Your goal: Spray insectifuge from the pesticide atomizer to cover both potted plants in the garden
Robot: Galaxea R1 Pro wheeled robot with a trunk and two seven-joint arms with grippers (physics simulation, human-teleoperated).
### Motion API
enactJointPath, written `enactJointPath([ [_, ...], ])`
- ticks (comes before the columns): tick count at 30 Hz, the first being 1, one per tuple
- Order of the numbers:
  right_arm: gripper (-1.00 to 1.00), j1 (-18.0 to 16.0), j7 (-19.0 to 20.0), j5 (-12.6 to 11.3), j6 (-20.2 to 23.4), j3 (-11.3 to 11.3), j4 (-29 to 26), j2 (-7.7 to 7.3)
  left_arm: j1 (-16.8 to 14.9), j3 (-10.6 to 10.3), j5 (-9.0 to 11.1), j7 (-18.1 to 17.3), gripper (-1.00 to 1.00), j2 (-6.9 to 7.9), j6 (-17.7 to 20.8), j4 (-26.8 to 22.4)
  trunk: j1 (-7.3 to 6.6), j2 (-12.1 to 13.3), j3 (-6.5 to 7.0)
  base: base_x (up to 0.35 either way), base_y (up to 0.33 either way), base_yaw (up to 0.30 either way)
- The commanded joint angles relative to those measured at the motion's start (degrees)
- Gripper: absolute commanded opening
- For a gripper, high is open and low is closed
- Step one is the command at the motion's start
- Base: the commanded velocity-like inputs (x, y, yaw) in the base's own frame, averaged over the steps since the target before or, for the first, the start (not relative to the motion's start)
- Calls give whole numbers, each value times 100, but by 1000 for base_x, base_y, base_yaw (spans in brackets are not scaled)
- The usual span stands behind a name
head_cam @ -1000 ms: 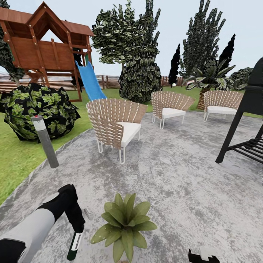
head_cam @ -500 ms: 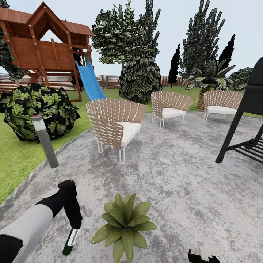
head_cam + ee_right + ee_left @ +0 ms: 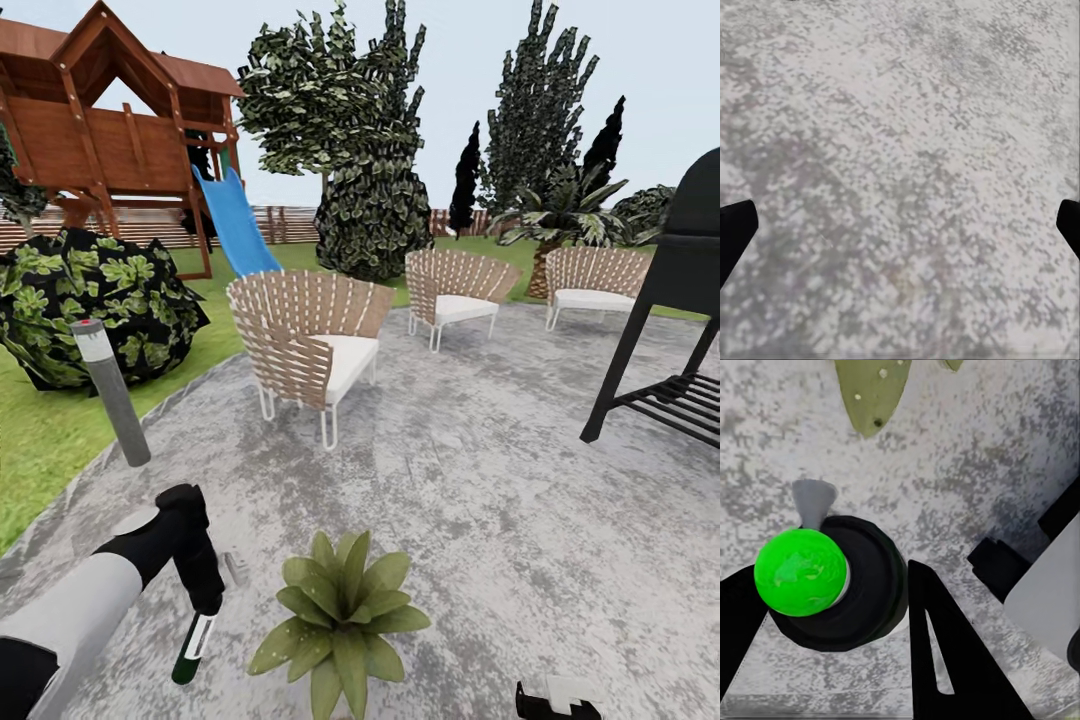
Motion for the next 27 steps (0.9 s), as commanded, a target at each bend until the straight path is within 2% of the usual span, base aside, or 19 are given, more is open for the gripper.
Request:
enactJointPath([
  [1,100,-5,-24,61,-19,-39,8,0,4,-27,-12,-29,-100,14,56,-11,-1,-2,-6,49,285,-43],
  [12,100,-5,-21,70,-24,-36,9,-8,71,-50,-19,42,-100,-44,63,-3,-1,-2,-6,4,51,-4],
  [13,100,-5,-21,70,-24,-36,9,-8,94,-60,-33,67,-100,-36,62,2,-1,-2,-6,0,0,0],
  [17,100,-5,-21,70,-24,-36,9,-8,120,-43,-299,301,-100,13,60,77,-1,-2,-6,0,1,0],
  [19,100,-5,-21,70,-24,-38,8,-4,122,-34,-354,356,-100,35,64,94,-1,-2,-6,0,76,0],
  [27,100,-5,-21,62,-24,-38,8,0,118,2,-389,393,-100,-33,78,34,-1,-2,12,0,245,-162],
])
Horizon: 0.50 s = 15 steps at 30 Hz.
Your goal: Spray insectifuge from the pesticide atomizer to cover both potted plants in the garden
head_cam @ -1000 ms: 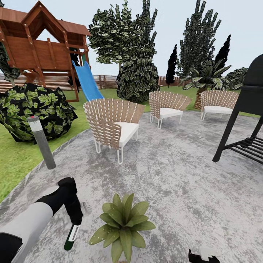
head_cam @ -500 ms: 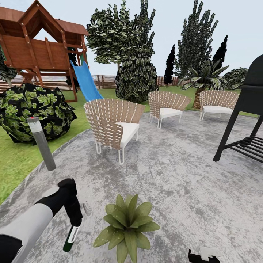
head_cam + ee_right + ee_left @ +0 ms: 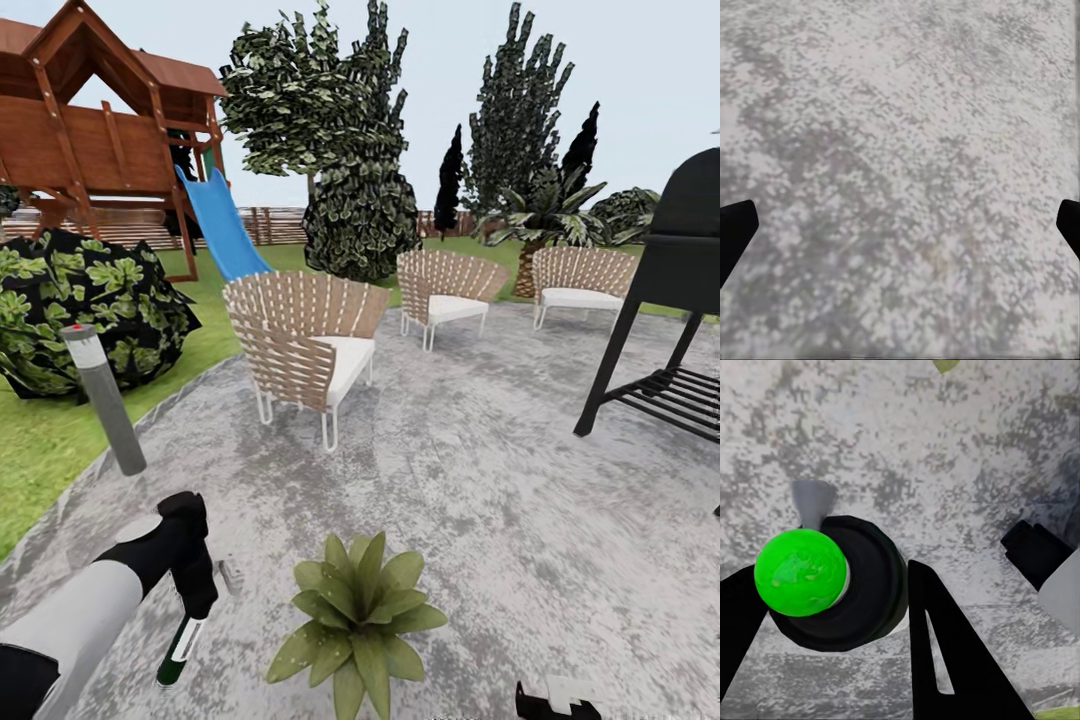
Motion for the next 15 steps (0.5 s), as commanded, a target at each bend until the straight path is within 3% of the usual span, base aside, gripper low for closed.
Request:
enactJointPath([
  [1,100,-6,-25,60,-17,-39,9,0,-3,-27,-10,-29,-100,-7,58,-22,-1,-2,-4,0,105,-123],
  [7,100,-6,-25,61,-17,-39,1,0,-67,-43,-19,271,-100,-285,66,-58,-1,-2,-2,0,20,-24],
  [15,100,-6,-25,61,-17,-40,0,-3,-114,-44,-21,353,-100,-393,75,-65,-1,-2,-1,0,0,0],
])
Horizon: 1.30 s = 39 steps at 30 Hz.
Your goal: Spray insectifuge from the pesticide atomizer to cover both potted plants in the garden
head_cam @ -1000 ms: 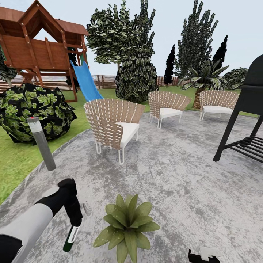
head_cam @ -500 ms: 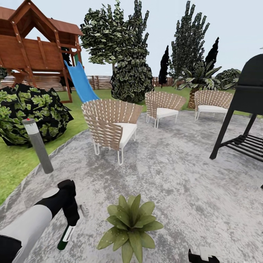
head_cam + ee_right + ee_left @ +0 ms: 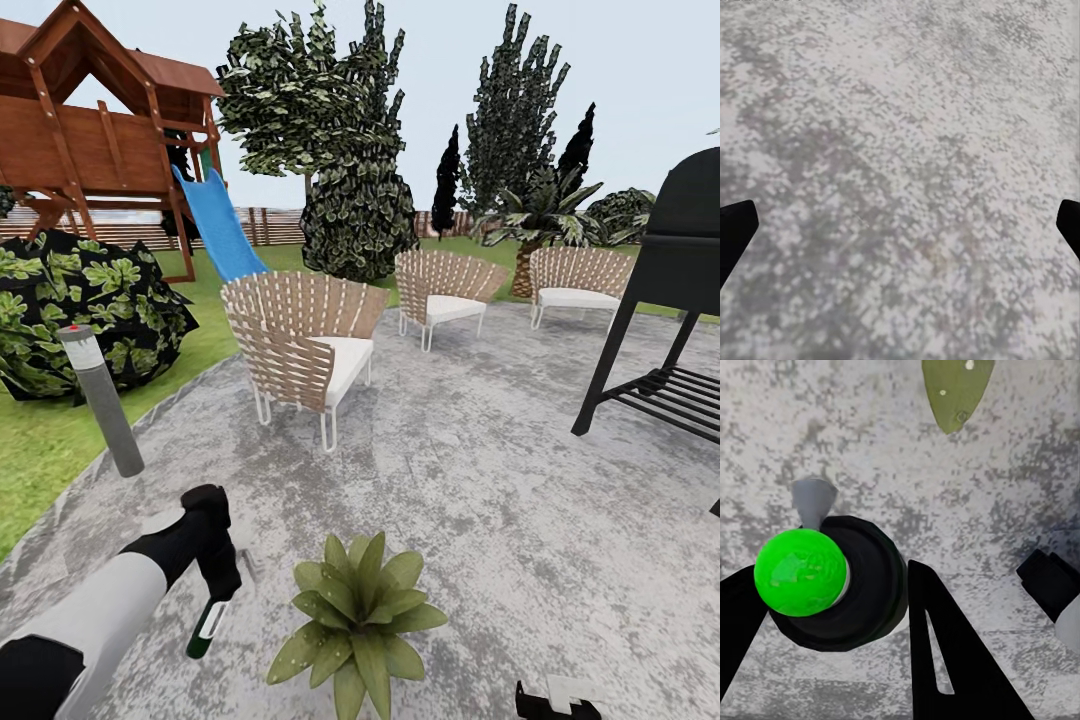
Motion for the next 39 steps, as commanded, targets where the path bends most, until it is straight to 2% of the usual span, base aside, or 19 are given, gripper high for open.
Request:
enactJointPath([
  [1,100,-4,-23,61,-16,-39,7,1,15,-18,-13,40,-100,14,56,-4,-1,-2,-6,0,0,0],
  [8,100,-4,-23,62,-17,-39,12,3,114,16,35,454,-100,111,9,177,-1,-2,-6,0,0,0],
  [19,100,-4,-23,60,-17,-38,7,3,89,80,84,417,-100,43,63,146,-1,-2,-6,0,-12,0],
  [23,100,-4,-25,59,-17,-34,7,3,113,58,109,400,-100,73,57,192,-1,-2,-6,-20,-229,36],
  [30,100,-4,-32,59,-17,-37,7,3,224,71,123,400,-100,82,56,498,-1,-2,-6,-24,-266,240],
  [31,100,-4,-32,59,-17,-34,7,3,228,278,120,395,-100,104,54,526,-1,-2,-6,74,-269,276],
  [33,100,-4,-32,59,-17,-34,7,3,229,499,112,402,-100,108,50,530,-1,-2,-6,18,-271,276],
  [36,100,-4,-32,59,-17,-37,7,3,229,639,101,408,-100,90,48,532,-1,-2,-6,-106,-257,276],
  [39,100,-4,-32,59,-17,-37,7,3,229,663,105,402,-100,80,47,538,-1,-2,-6,-108,-254,276],
])
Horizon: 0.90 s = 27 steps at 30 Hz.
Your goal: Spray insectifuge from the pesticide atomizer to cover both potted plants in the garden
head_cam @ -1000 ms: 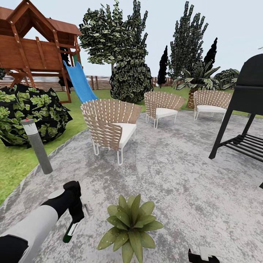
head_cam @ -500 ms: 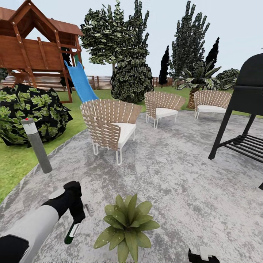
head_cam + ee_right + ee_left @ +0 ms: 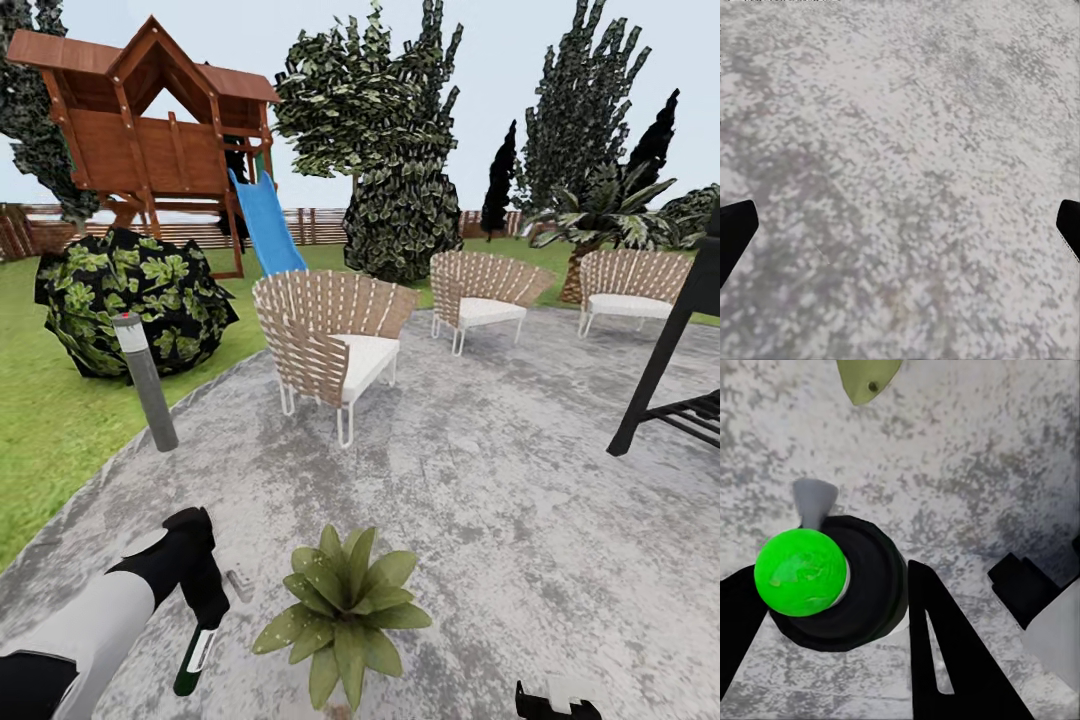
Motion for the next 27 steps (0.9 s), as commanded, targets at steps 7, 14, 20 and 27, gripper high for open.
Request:
enactJointPath([
  [7,100,-3,-20,61,-14,-35,6,0,-3,-28,-24,-4,-100,-39,50,-10,-2,-3,-6,-43,-272,276],
  [14,100,-3,-20,61,-14,-34,6,0,-4,-27,-24,-1,-100,-43,50,-14,-2,-3,-6,-9,-274,276],
  [20,100,-3,-20,61,-14,-36,6,0,-2,-29,-32,15,-100,-43,57,-14,-2,-3,-6,-37,-274,276],
  [27,100,-3,-29,61,-14,-36,6,3,0,-26,-51,41,-100,-40,58,-14,-2,-3,-6,-115,-267,276],
])
